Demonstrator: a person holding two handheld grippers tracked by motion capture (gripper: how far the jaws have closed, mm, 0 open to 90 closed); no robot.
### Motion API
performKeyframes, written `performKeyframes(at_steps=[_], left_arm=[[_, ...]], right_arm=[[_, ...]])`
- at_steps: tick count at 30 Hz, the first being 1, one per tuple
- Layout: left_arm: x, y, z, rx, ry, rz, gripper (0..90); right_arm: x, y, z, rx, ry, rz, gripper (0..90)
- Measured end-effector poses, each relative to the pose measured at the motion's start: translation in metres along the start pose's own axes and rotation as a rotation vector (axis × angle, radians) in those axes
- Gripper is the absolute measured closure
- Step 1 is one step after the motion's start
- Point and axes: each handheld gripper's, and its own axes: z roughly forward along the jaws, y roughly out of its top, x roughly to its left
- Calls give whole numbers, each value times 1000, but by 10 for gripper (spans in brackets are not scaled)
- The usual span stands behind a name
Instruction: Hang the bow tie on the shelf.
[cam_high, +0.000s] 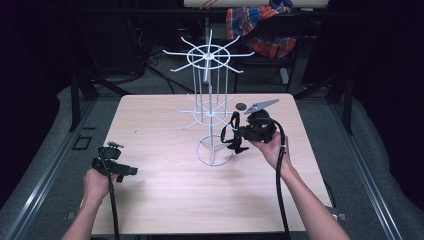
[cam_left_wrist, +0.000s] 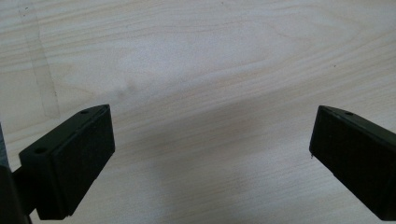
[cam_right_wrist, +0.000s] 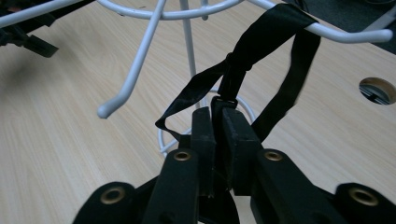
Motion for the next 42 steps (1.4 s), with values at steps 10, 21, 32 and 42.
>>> performKeyframes(at_steps=[10, 21, 32, 42], left_arm=[[-1, 0, -1, -5, 4, 3, 2], [-2, 0, -2, -14, 3, 3, 2], [-3, 1, -2, -15, -8, 6, 1], [-3, 1, -1, -17, -16, 3, 0]], right_arm=[[4, 1, -9, 18, 15, 3, 599], [6, -7, -35, 69, -12, 15, 373], [5, -23, -56, 159, -35, 22, 188], [0, -45, -73, 174, -53, 24, 135]])
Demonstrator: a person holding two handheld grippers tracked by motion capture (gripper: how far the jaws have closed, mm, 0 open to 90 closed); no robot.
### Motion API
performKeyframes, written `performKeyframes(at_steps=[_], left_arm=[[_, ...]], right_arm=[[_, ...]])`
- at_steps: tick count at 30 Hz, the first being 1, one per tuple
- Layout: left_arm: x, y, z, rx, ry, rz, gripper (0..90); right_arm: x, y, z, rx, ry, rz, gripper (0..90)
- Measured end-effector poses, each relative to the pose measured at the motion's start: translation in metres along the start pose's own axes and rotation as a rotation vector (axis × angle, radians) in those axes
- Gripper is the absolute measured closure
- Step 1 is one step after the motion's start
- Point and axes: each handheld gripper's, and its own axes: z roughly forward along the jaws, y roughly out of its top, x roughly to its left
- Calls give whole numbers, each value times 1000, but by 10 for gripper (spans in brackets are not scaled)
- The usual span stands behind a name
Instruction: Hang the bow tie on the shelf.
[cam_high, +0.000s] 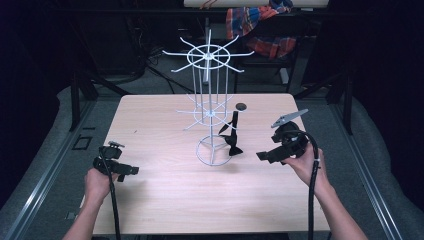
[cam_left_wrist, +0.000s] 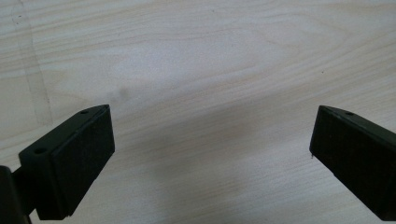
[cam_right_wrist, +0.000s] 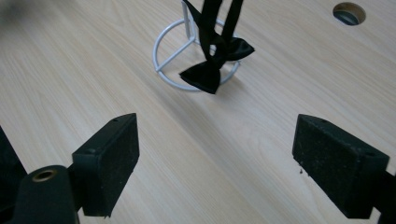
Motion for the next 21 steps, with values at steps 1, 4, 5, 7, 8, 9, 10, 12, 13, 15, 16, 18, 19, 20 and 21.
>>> performKeyframes(at_steps=[1, 4, 5, 7, 8, 9, 10, 12, 13, 15, 16, 18, 19, 20, 21], left_arm=[[-1, 0, 0, -2, -2, 1, 0], [-1, 0, 1, -4, 3, 5, 0], [-1, 0, 1, 0, 6, 8, 0], [-1, 0, 2, 2, 6, 8, 0], [-1, 0, 2, 6, 1, 7, 0], [-1, 0, 2, 6, 1, 11, 0], [-1, 0, 1, 4, 1, 11, 0], [-1, 0, 1, 1, 2, 14, 0], [-1, 0, 1, 0, 1, 11, 0], [-1, 0, 2, 3, 0, 9, 0], [-1, 0, 2, 3, 0, 9, 0], [-1, 0, 3, 3, -3, 13, 0], [-2, 0, 3, 3, -3, 14, 0], [-2, 1, 3, 2, -2, 18, 0], [-2, 1, 3, 4, -2, 18, 0]], right_arm=[[0, -4, -1, 5, -5, 2, 126], [0, -8, -1, 15, -9, 6, 120], [0, -14, -1, 24, -9, 3, 113], [0, -16, -1, 31, -11, 1, 107], [0, -21, 1, 42, -15, 0, 92], [0, -24, 1, 50, -12, -1, 81], [-1, -28, 2, 55, -16, 10, 57], [-2, -33, 2, 60, -21, 14, 34], [-2, -36, 3, 65, -31, 12, 33], [-2, -42, 4, 82, -38, 10, 23], [-2, -42, 4, 82, -38, 10, 23], [-4, -52, 6, 105, -42, 24, 12], [-5, -56, 6, 117, -37, 30, 14], [-6, -59, 6, 119, -29, 41, 14], [-7, -62, 5, 116, -27, 49, 14]])
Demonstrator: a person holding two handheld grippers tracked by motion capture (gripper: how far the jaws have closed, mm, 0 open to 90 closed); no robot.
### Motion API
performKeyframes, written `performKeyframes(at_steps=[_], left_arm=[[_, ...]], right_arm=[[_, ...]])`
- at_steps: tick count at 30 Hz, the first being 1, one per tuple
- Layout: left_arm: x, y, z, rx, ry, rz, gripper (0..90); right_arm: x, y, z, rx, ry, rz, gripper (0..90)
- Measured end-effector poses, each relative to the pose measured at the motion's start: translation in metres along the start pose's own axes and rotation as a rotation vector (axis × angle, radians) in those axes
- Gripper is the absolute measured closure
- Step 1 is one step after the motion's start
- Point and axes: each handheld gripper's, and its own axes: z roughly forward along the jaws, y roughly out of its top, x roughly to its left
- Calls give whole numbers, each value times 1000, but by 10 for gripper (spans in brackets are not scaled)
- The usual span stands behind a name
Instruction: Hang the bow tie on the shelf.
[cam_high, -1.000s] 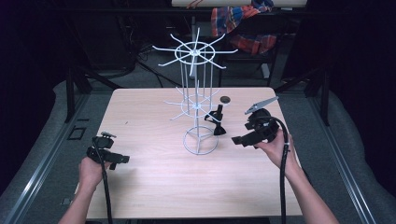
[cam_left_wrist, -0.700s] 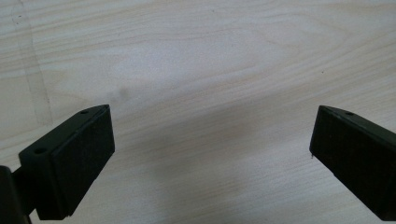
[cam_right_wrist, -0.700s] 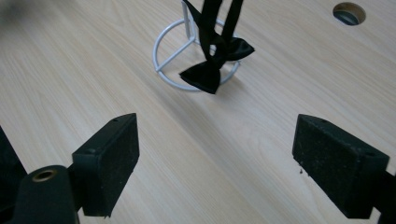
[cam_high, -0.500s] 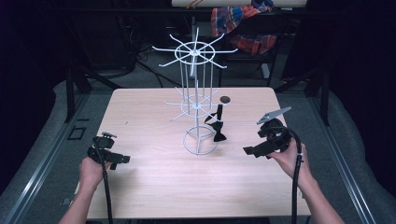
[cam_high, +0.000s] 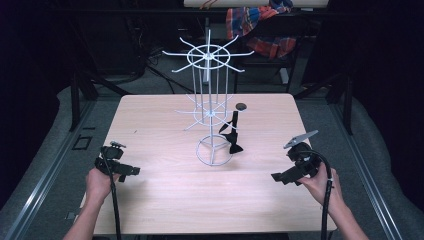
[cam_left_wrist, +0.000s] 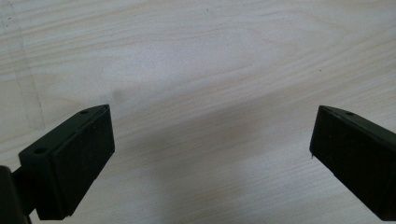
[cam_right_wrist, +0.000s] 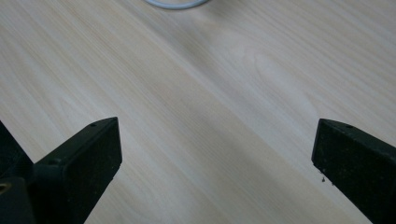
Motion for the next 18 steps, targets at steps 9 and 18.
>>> performKeyframes(at_steps=[9, 18], left_arm=[[-3, 1, 0, -4, 0, 7, 0], [-5, 1, -2, -5, -5, 9, 0]], right_arm=[[-8, -30, 11, 55, 19, 55, 8], [-15, -52, 22, 118, 20, 100, 11]])
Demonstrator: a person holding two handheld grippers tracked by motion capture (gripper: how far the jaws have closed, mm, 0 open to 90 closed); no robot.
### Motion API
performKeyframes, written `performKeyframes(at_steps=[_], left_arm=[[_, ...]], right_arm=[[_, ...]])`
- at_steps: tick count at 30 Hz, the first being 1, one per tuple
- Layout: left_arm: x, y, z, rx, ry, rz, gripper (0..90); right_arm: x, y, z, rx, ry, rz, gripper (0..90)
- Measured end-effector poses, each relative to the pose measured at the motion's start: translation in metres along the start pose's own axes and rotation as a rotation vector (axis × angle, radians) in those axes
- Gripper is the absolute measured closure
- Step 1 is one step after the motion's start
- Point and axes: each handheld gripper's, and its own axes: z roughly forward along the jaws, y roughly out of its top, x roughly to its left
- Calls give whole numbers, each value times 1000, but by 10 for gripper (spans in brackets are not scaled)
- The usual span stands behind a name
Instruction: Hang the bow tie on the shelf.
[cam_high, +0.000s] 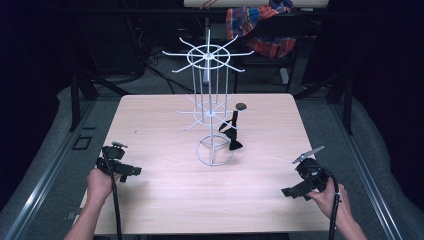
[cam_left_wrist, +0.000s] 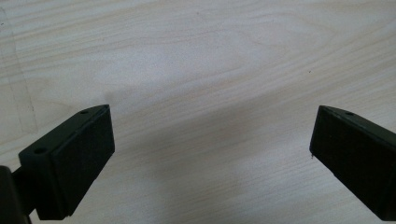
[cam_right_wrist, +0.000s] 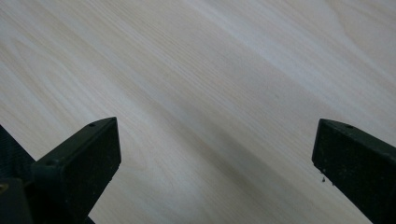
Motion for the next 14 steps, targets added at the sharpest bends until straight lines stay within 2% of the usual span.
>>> performKeyframes(at_steps=[3, 5, 7, 8, 14], left_arm=[[0, 1, 0, 0, 0, 4, 0], [-1, 1, 1, 1, 2, 6, 0], [-1, 1, 1, 4, 0, 5, 0], [-1, 1, 2, 3, 3, 5, 0], [-1, 2, 3, 9, 4, 11, 0]], right_arm=[[-6, -2, 3, 37, -21, 11, 20], [-7, -3, 5, 26, -28, 22, 21], [-9, -2, 6, 58, -25, 14, 27], [-10, -3, 7, 52, 0, 19, 29], [-9, -2, 5, 50, -16, 1, 37]])
